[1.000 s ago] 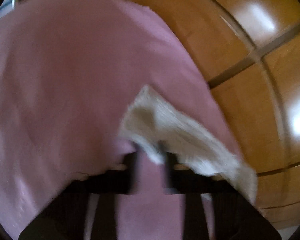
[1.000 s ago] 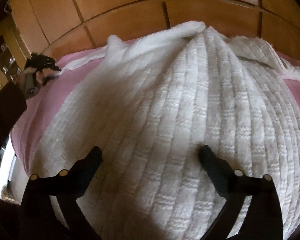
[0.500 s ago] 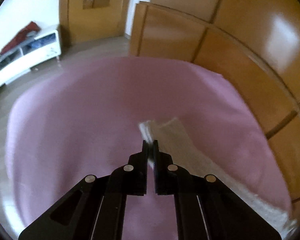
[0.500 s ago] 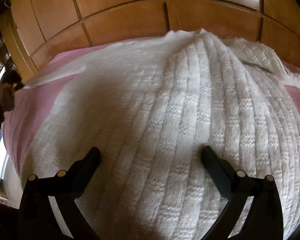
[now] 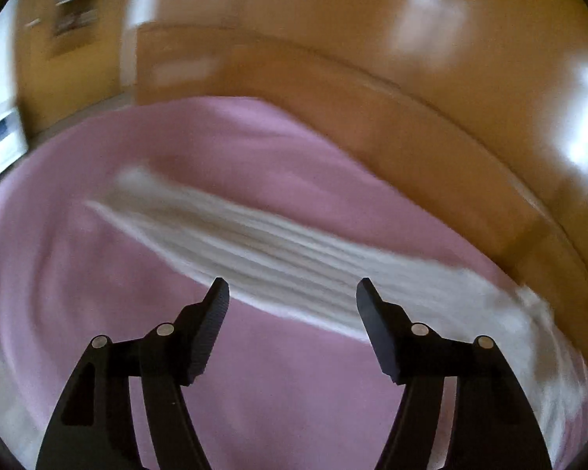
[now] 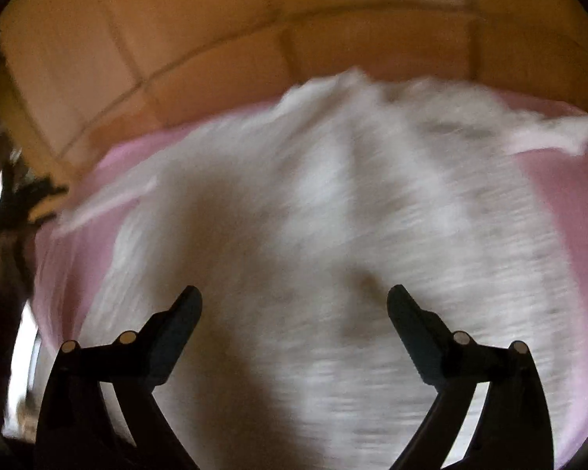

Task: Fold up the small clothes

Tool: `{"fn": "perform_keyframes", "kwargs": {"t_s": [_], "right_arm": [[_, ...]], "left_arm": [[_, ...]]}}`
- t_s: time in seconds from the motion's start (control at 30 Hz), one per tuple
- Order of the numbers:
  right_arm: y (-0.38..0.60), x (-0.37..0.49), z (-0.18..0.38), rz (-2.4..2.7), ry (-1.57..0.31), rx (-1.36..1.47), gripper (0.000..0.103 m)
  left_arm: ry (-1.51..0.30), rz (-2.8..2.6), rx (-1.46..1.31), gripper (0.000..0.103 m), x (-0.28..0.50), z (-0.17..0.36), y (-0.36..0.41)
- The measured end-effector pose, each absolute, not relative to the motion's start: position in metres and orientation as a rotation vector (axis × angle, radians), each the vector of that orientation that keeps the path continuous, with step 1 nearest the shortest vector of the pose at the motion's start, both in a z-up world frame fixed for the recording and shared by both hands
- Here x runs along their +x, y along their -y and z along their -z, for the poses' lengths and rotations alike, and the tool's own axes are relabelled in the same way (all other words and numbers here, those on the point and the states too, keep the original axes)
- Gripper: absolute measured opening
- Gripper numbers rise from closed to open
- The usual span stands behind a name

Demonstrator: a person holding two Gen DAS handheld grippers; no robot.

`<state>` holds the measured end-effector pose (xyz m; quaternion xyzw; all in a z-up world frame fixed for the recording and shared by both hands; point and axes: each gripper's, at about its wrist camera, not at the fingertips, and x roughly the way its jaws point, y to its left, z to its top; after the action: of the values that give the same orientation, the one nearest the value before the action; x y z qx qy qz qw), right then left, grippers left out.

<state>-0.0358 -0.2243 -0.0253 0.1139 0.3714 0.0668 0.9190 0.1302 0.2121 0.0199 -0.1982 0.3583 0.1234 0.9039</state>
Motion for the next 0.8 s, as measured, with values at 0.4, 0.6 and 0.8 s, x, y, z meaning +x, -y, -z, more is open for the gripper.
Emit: {"fn": "perform_keyframes", "kwargs": {"t_s": [0.4,0.6,0.8], "right_arm": [[0.462,-0.019,0.044,0.308,-0.726,0.555,0.062],[0.543,0.049,0.055,0.323,-0.637,0.790,0.076],[0.593,0.124,0.065,0.399,-0.643,0.880,0.078]], "left_arm": [[-0.757,0.120,-0.026,0.066,0.122,0.024,0.012],[-0.864,0.136,-0.080,0.077,0.141,0.054,0.010],[-0.859,0.129,-0.037,0.089,0.140,0.059,0.022]]}}
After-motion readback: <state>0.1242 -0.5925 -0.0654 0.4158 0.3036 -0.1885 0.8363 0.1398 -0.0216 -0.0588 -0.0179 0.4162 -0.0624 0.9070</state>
